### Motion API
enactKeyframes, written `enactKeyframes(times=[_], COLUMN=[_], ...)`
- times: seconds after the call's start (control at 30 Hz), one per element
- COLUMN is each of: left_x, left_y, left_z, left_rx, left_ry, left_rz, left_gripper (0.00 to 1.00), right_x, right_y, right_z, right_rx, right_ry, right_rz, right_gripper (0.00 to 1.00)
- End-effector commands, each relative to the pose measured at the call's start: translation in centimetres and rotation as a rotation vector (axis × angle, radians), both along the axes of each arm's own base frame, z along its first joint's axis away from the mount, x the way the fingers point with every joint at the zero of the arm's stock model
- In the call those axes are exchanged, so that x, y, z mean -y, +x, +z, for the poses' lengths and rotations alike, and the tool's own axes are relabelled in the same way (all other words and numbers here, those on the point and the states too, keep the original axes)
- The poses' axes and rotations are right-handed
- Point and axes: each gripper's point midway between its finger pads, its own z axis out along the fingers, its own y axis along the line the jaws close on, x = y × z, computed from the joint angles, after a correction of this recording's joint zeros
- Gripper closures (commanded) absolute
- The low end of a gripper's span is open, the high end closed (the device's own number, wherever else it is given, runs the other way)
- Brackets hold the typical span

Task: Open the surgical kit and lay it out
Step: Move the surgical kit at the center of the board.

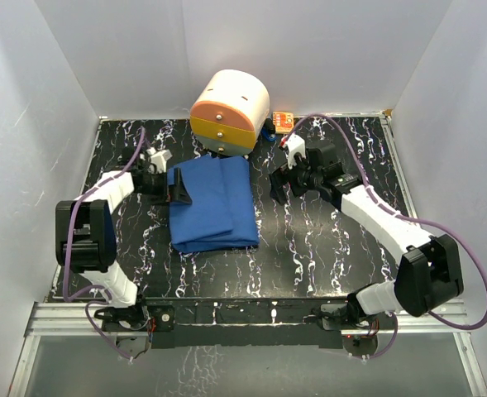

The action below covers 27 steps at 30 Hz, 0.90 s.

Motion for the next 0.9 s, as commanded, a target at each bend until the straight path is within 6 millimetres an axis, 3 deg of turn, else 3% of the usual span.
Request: enactKeyframes(times=[0.0,0.13,0.37,0.63,0.87], left_x=[2.7,1.1,1.1,3.2,5.7], left_y=[-1.6,-0.4,1.4,2.1,1.2], left_z=[0.3,0.3,1.5,1.6,0.8], left_rx=[-0.050,0.021,0.112,0.160,0.151], left_ry=[-0.060,0.043,0.040,-0.010,-0.053], left_rz=[-0.077,-0.064,-0.077,-0.163,-0.269], left_gripper=[0.07,0.04,0.01,0.01,0.02], right_x=[-0.8,-2.2,-5.7,-9.0,-10.4], right_y=[1.6,2.3,3.1,3.8,2.3], right_z=[0.9,-0.6,-3.0,-5.5,-8.3], right_rx=[0.067,0.002,-0.117,-0.177,-0.268], right_ry=[0.102,0.162,0.310,0.292,0.295], right_rz=[-0.065,-0.067,-0.024,0.034,0.127], right_gripper=[0.02,0.02,0.02,0.03,0.12])
